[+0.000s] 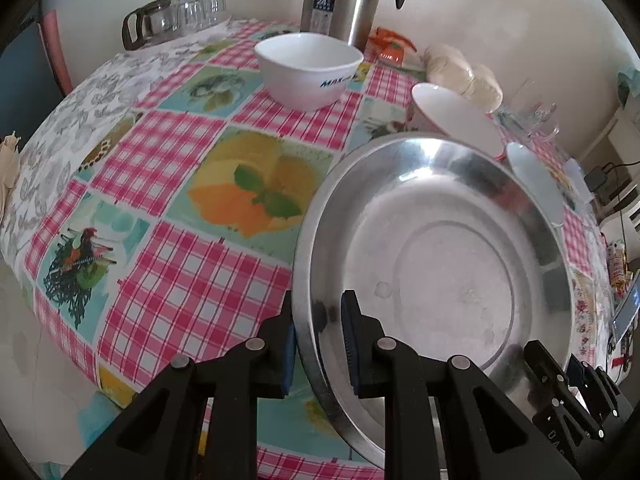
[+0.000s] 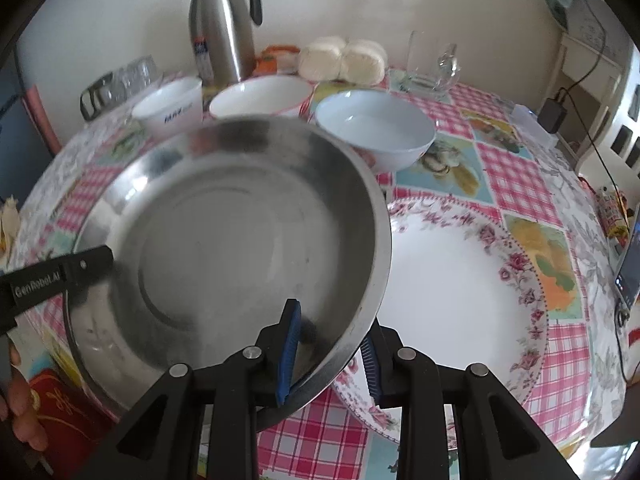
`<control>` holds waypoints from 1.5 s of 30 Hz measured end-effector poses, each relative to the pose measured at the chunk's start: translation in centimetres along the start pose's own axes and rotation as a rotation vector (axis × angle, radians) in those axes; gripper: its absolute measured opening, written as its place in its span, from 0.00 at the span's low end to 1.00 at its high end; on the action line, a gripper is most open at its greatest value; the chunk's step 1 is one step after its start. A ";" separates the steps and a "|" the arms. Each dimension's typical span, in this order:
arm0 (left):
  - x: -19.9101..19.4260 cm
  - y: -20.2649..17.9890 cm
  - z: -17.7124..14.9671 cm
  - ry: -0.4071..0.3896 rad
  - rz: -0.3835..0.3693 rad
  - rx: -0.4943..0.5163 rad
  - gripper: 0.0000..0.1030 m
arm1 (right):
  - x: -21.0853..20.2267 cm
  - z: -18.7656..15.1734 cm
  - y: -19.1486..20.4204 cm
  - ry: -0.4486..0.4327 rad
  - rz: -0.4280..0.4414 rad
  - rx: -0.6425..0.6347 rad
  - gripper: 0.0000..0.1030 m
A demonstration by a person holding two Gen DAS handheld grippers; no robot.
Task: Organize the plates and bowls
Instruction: 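Lower the steel basin onto the table and open the left gripper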
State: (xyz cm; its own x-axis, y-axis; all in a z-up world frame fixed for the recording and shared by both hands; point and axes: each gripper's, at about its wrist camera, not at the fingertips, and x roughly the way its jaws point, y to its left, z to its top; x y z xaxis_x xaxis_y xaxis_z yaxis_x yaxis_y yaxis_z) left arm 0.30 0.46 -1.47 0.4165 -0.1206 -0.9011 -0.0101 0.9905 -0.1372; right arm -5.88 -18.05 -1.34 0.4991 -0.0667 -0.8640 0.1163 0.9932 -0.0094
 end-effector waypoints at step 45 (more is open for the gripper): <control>-0.4 -1.1 0.6 -0.063 0.126 0.111 0.86 | -0.8 1.1 -3.3 -0.050 0.017 0.200 0.96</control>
State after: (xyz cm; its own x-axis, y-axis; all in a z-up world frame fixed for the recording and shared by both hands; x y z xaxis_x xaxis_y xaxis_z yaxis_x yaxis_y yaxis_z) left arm 0.65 -0.50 -0.72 0.4740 0.0059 -0.8805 0.0330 0.9992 0.0244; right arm -5.70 -21.41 -0.10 0.5436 -0.0593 -0.8373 0.2730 0.9557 0.1096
